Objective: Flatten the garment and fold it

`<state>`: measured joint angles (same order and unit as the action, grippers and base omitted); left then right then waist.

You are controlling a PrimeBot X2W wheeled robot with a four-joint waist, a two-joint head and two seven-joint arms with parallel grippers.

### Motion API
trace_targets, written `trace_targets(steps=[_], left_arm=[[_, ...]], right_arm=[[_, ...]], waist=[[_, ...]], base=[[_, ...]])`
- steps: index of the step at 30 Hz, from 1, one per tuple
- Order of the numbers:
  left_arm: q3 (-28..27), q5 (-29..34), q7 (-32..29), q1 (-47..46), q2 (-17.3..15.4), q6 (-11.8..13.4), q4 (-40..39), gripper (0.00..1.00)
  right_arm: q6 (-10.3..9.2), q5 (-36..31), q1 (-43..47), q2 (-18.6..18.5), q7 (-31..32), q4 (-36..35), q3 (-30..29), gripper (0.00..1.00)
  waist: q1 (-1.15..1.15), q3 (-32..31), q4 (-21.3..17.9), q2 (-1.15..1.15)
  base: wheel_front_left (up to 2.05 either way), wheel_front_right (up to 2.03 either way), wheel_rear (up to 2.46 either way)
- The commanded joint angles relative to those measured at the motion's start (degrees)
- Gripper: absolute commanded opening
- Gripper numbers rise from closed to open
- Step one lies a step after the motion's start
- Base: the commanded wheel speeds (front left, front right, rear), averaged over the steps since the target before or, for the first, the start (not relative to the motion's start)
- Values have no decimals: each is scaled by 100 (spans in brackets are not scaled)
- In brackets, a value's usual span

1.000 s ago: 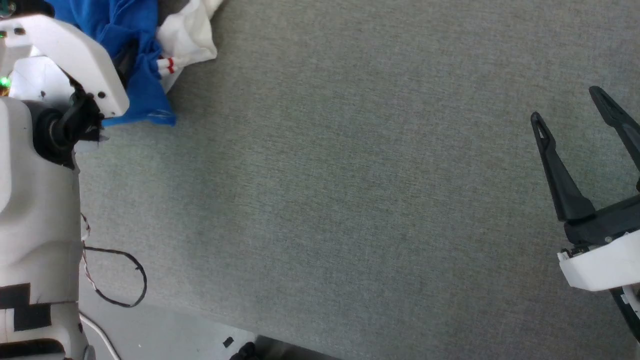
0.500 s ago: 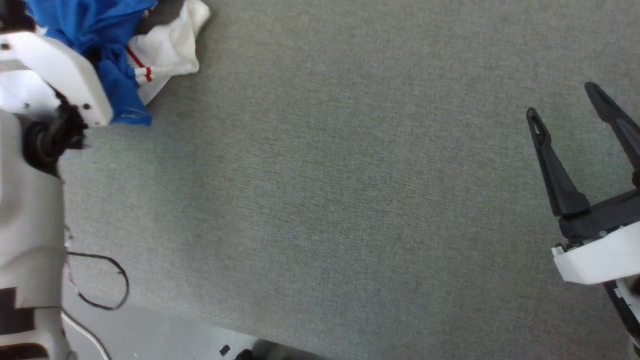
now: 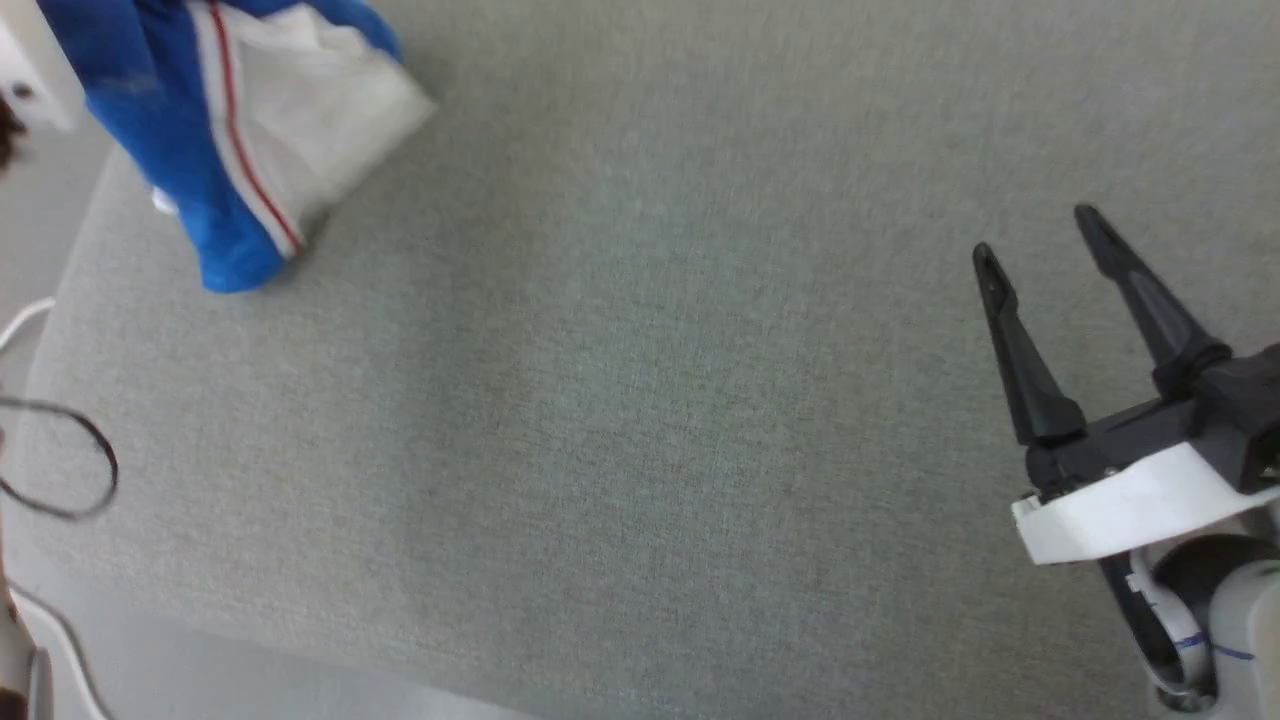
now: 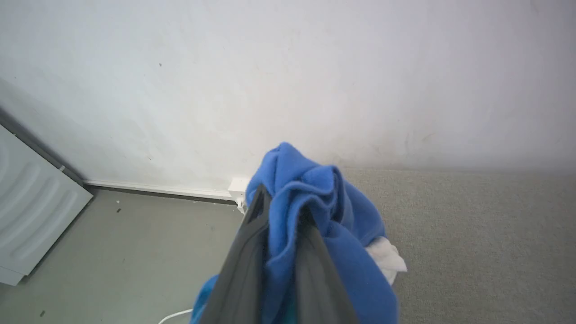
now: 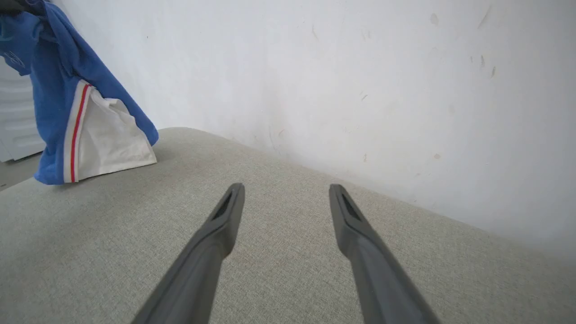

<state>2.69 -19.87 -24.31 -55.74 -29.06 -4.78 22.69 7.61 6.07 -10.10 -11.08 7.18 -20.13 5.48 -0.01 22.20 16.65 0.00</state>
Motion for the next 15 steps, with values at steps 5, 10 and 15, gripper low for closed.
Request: trace_targets(steps=[5, 10, 15], left_arm=[[173, 67, -40, -604, -28, -79, -298, 0], [431, 15, -187, -1149, 102, -146, -428, 0], [447, -268, -314, -1583, 502, -76, -433, 0]], right_arm=[[-12, -29, 204, 311, -243, 283, -72, 100], [-12, -53, 332, 528, -434, 502, -137, 100], [-12, -76, 453, 681, -573, 673, -226, 100]], waist=[[1, -857, -188, 0], [1, -1185, -279, 0], [1, -1513, -453, 0]], base=[[0, 0, 0], [0, 0, 0], [0, 0, 0]])
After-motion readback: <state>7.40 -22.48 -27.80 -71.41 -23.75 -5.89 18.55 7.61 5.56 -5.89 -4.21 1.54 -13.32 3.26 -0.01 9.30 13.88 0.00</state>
